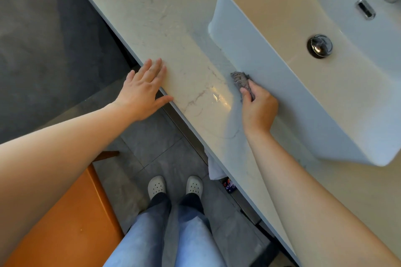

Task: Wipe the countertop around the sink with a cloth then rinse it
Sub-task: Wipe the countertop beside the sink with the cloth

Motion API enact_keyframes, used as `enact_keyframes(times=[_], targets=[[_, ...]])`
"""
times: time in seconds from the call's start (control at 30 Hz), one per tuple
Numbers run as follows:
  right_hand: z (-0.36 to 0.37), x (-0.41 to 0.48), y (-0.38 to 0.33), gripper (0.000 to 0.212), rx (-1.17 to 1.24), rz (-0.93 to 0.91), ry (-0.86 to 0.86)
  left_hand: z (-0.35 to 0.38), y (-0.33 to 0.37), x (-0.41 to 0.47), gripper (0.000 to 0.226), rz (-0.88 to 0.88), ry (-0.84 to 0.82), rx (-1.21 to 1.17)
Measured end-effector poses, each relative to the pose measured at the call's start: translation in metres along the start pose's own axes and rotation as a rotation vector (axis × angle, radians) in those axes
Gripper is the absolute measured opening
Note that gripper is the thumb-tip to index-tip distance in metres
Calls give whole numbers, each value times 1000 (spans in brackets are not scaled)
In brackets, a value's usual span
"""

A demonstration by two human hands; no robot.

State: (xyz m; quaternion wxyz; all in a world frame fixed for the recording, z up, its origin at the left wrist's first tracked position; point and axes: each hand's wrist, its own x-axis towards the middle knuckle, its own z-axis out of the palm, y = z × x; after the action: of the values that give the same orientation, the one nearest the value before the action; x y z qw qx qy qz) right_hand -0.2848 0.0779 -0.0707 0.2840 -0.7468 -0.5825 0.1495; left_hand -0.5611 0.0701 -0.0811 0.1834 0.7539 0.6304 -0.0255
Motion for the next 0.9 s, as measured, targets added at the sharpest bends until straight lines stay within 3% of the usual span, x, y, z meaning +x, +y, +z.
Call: enact_keyframes(times=[0.17,0.37,0.6,0.9], targets=[[13,5,-5,25,15,-7,70,7,3,-1,92,-25,-53,-31],[12,14,-5,24,9,-111,-33,8,6,2,96,-35,-85,-36],[24,17,-13,22,22,-48,-4,10,5,2,97,-28,-95,-37],[24,-52,-28,27,30,-186,-168,7,2,3,89,-4,-77,-12]])
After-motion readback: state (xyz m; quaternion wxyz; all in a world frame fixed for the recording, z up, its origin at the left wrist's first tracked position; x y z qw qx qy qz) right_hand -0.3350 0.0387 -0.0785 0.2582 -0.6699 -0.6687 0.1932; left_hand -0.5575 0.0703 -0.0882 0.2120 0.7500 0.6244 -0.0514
